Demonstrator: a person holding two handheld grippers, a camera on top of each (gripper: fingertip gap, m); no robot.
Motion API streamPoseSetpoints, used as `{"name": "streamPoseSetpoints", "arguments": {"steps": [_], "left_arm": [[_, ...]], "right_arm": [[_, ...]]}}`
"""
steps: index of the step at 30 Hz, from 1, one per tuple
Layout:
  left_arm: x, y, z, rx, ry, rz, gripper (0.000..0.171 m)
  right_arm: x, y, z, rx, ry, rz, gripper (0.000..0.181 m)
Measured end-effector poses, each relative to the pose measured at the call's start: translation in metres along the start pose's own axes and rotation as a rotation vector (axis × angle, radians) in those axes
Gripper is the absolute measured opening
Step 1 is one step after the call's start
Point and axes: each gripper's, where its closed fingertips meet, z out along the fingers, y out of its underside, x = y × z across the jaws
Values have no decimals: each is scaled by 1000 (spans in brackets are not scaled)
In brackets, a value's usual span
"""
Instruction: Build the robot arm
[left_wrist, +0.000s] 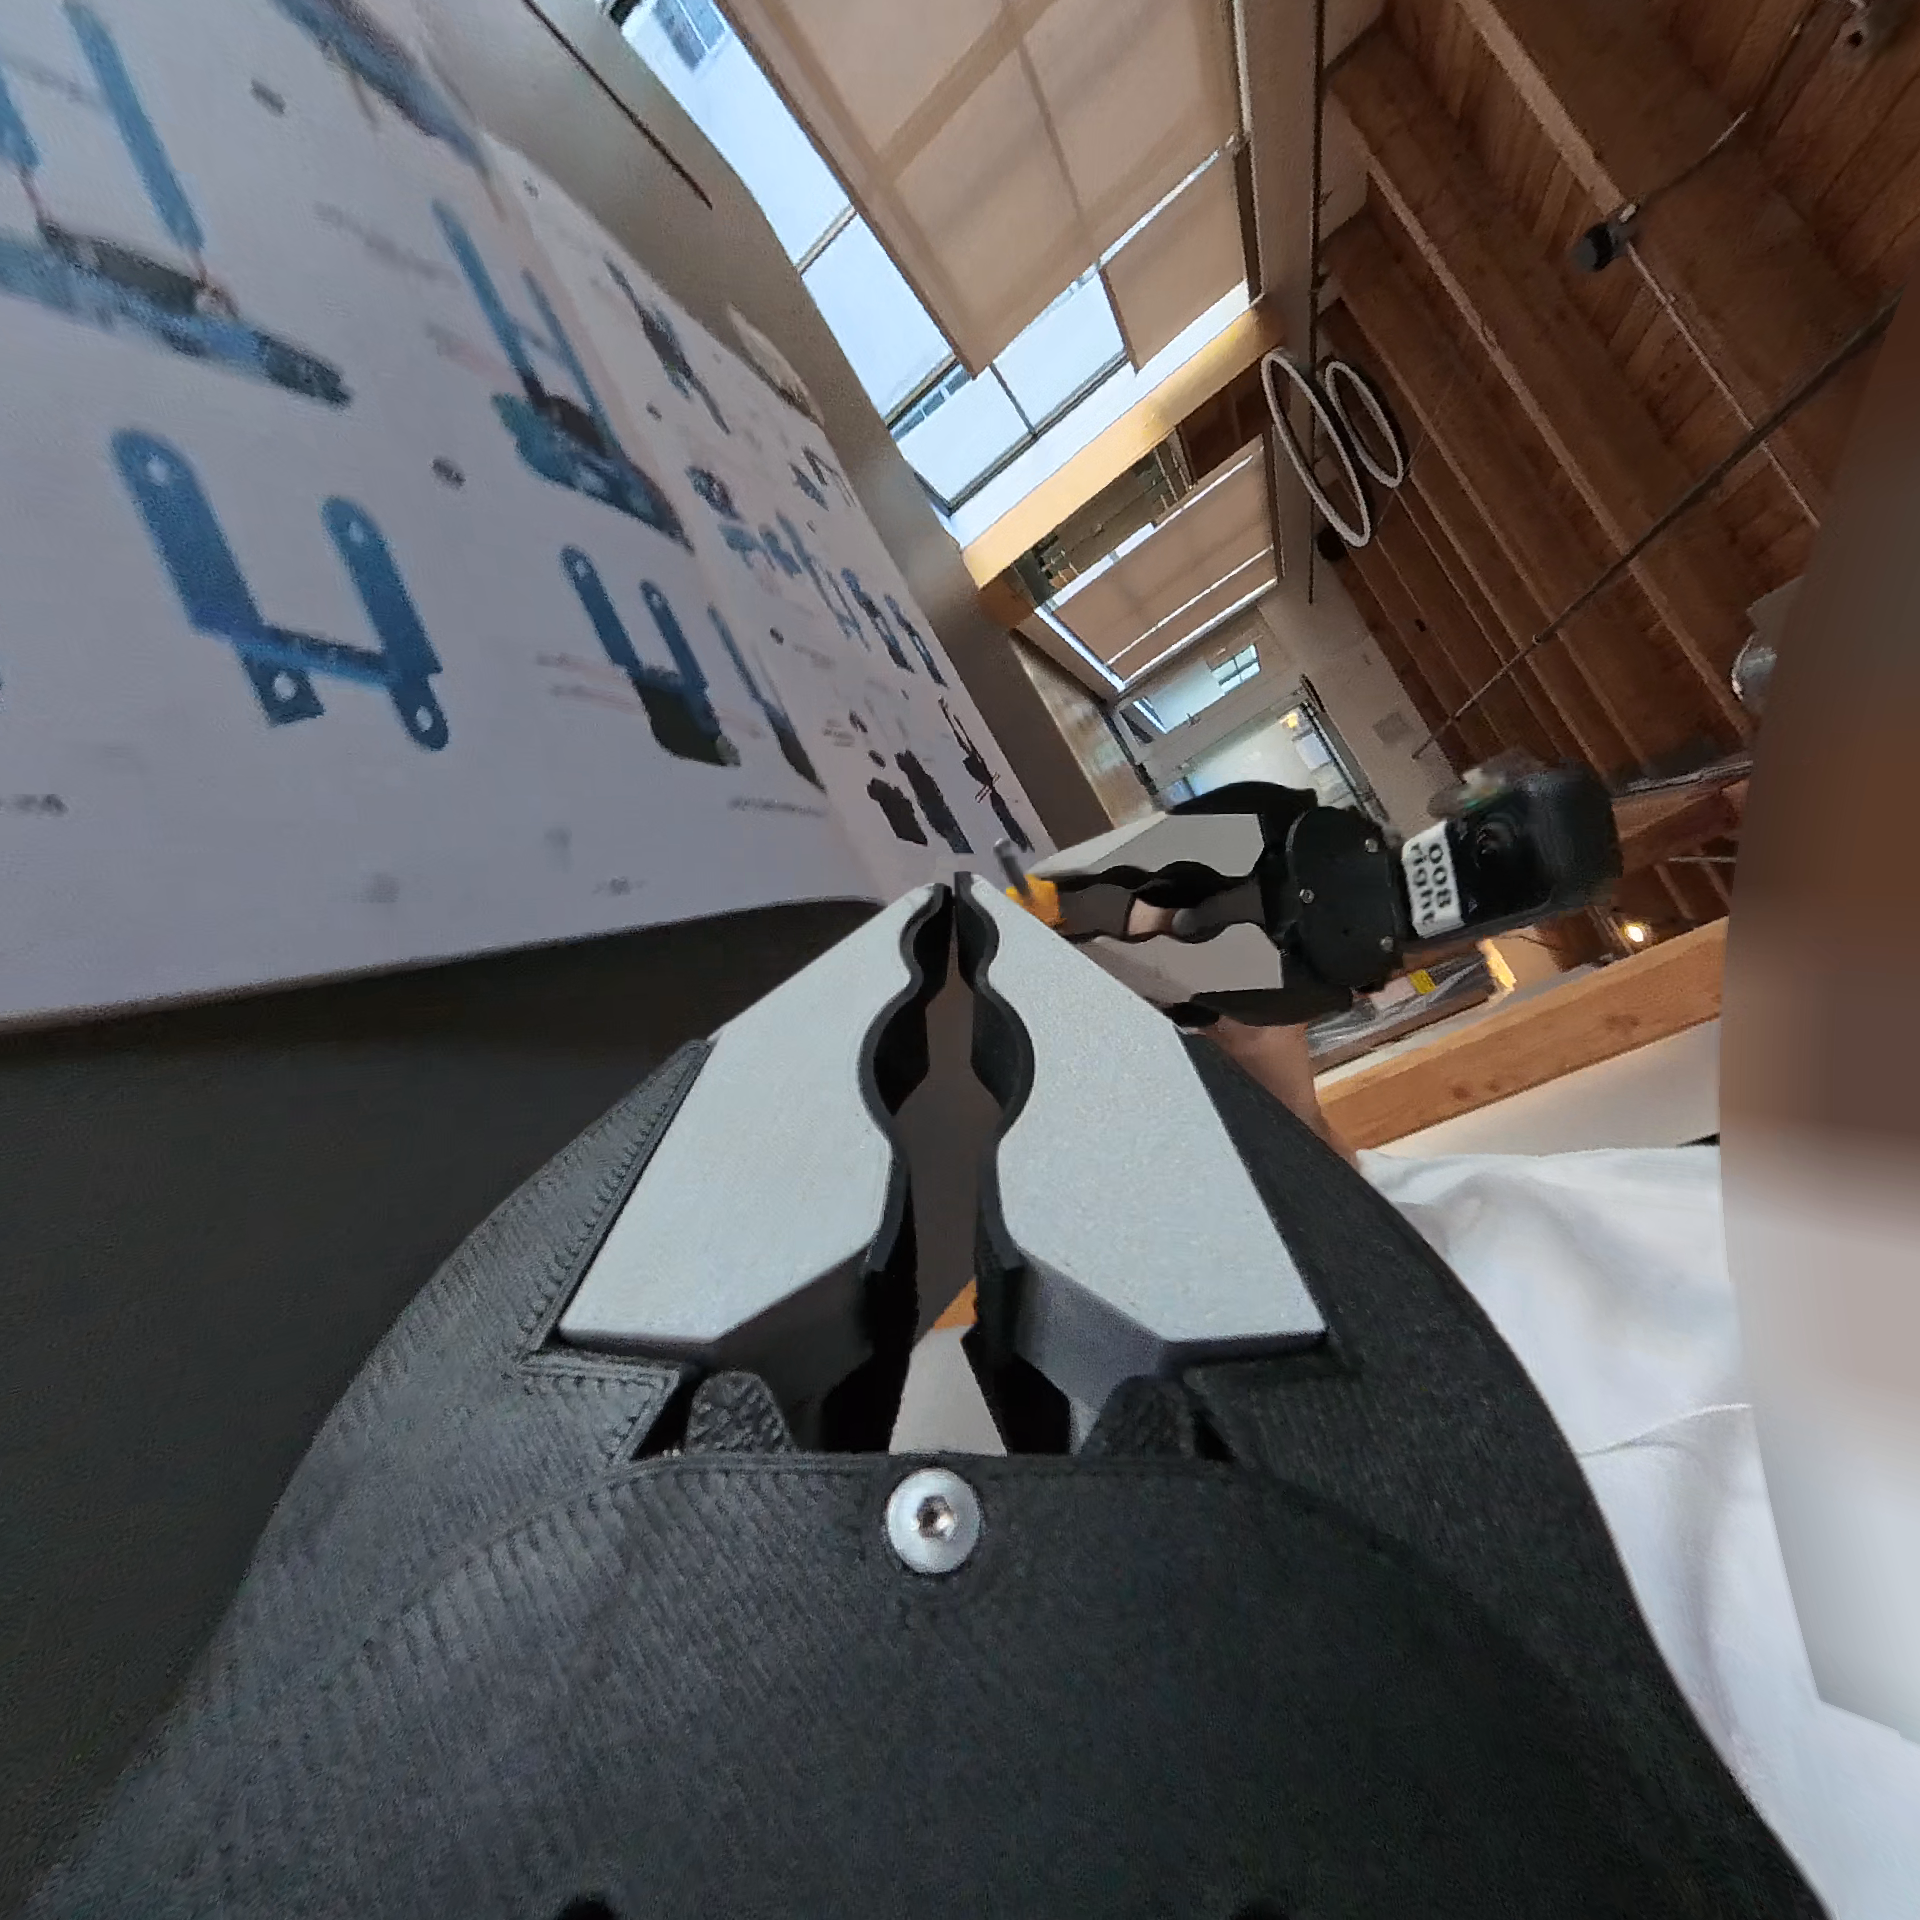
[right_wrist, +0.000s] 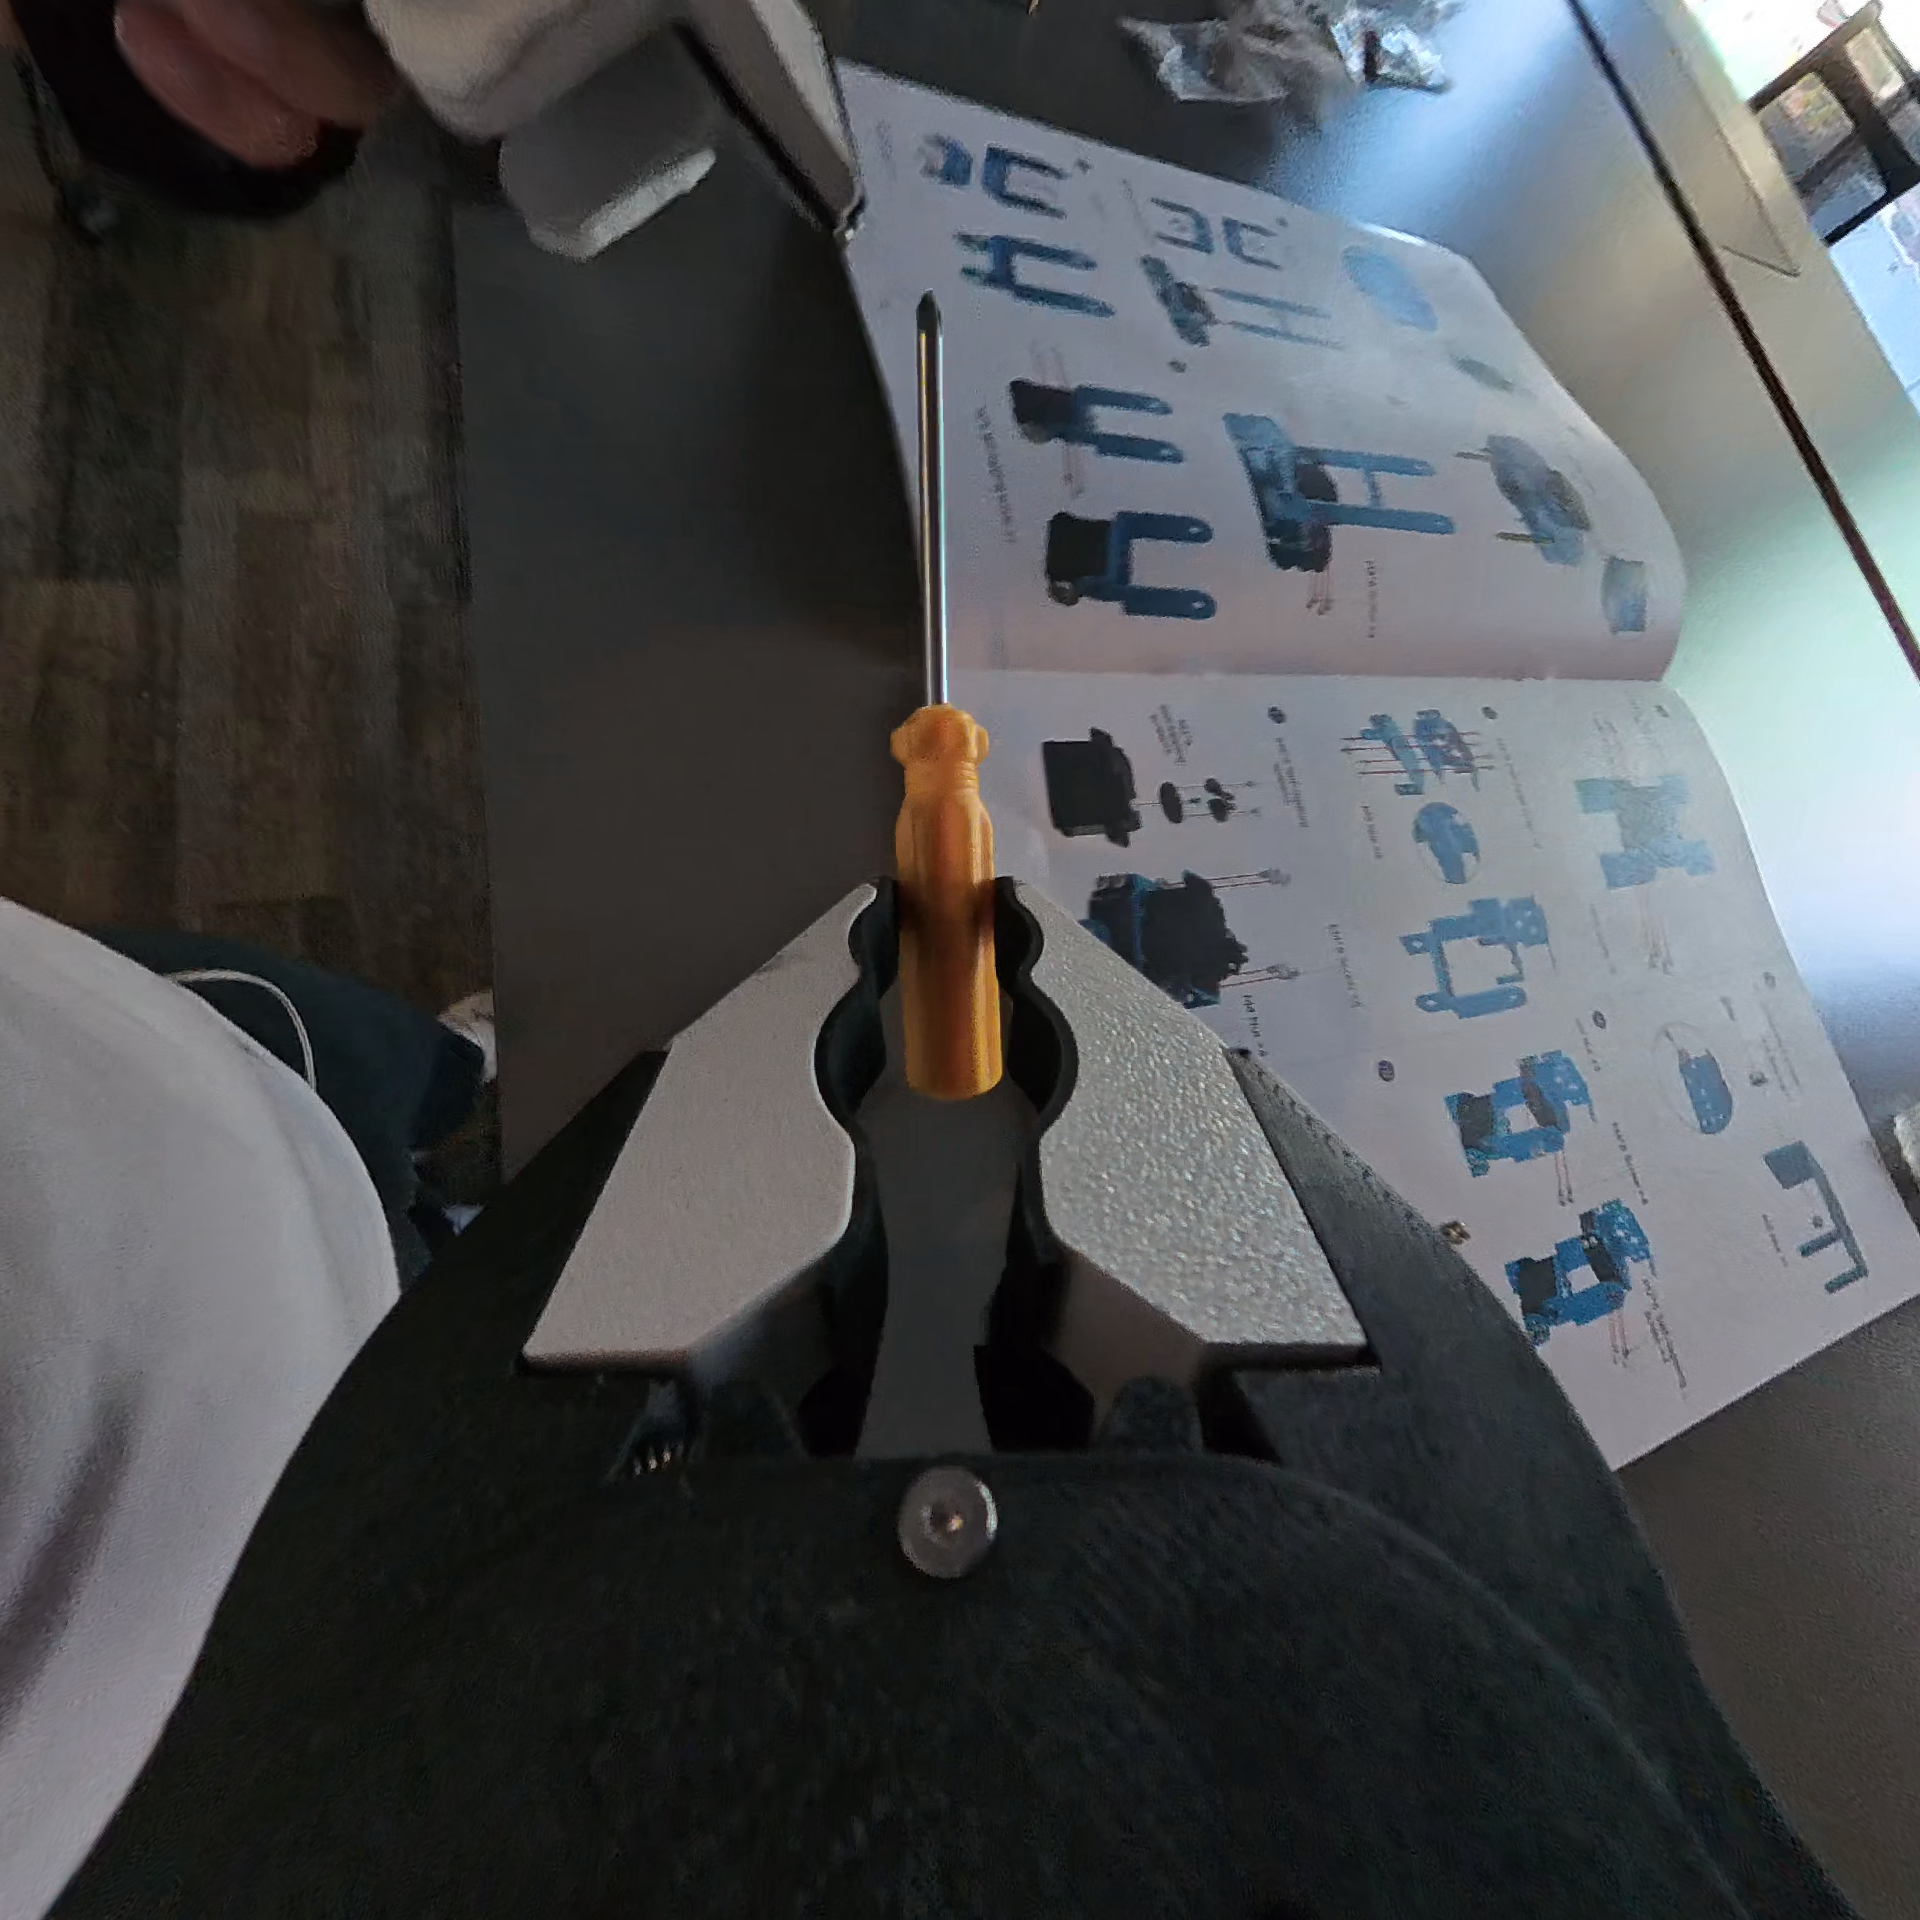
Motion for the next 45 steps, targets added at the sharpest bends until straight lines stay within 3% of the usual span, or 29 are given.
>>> {"name": "streamPoseSetpoints", "arguments": {"steps": [3, 9, 17, 45], "left_arm": [[0, 2, -3, -5, 26, -41, 0], [-6, 9, -5, -56, -61, -2, 0], [-1, 7, -7, -42, 20, -66, 0], [2, 7, -7, -28, 49, -72, 0]], "right_arm": [[-7, 3, 8, -15, 5, -42, 17], [-14, -5, 10, 34, -22, -18, 17], [-18, -20, 2, 140, -25, -46, 17], [-19, -22, 4, 149, -12, -69, 17]]}}
